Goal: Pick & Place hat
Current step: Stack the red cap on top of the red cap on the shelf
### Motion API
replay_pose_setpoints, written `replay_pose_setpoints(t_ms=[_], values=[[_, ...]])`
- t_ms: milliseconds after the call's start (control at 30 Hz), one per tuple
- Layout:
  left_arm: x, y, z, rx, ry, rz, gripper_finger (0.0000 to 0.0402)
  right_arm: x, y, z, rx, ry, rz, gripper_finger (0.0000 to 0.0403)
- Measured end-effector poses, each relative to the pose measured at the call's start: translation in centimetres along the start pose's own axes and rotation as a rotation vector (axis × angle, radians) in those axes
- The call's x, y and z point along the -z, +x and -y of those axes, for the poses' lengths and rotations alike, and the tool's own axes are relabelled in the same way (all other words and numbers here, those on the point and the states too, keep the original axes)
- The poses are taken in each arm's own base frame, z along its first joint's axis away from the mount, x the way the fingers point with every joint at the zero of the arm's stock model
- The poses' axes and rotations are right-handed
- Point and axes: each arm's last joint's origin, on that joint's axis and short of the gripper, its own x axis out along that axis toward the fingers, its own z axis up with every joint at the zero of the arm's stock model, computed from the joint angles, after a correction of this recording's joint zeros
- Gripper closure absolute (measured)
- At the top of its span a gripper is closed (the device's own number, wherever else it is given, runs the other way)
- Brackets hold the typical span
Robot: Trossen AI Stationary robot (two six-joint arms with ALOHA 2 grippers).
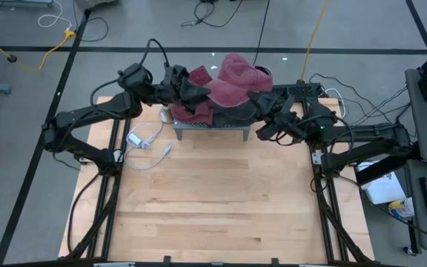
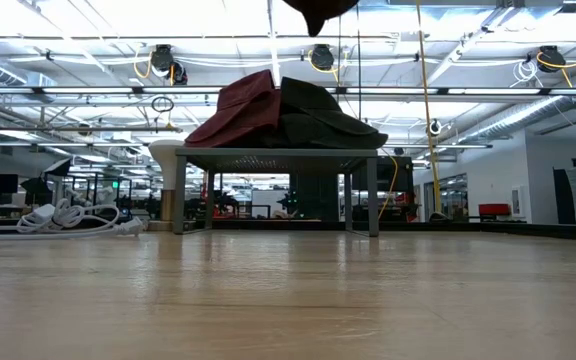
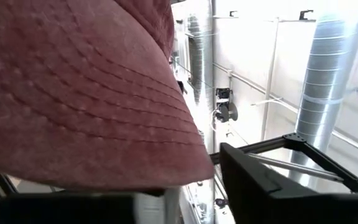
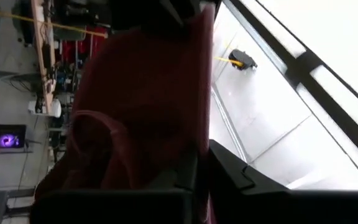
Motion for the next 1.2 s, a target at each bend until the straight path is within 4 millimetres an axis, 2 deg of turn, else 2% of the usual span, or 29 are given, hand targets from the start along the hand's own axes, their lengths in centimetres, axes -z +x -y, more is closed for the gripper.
replay_pose_setpoints(t_ms=[233, 433, 667, 833, 967, 1200], values=[[0.0, 0.0, 0.0, -0.004, -0.011, -0.008, 0.0386, -0.9, -0.4, 0.3, -0.002, 0.002, 0.041, 0.0386], [0.0, 0.0, 0.0, -0.007, -0.006, -0.007, 0.0371, -1.0, -0.4, 0.3, -0.007, 0.031, 0.045, 0.0388], [0.0, 0.0, -0.1, -0.009, 0.058, 0.002, 0.039, -1.6, -0.6, 0.1, -0.031, 0.17, 0.08, 0.0314], [-0.1, -0.1, 0.0, 0.003, 0.099, -0.005, 0.0391, -2.5, -1.0, 0.5, -0.038, 0.44, 0.107, 0.0256], [-0.4, -0.3, 0.0, 0.0, 0.156, -0.042, 0.039, -3.1, -1.4, 0.7, -0.069, 0.781, 0.047, 0.0216], [-0.7, -0.8, 0.1, 0.014, 0.302, -0.151, 0.0392, -4.4, -2.2, -0.2, -0.219, 1.313, -0.059, 0.0187]])
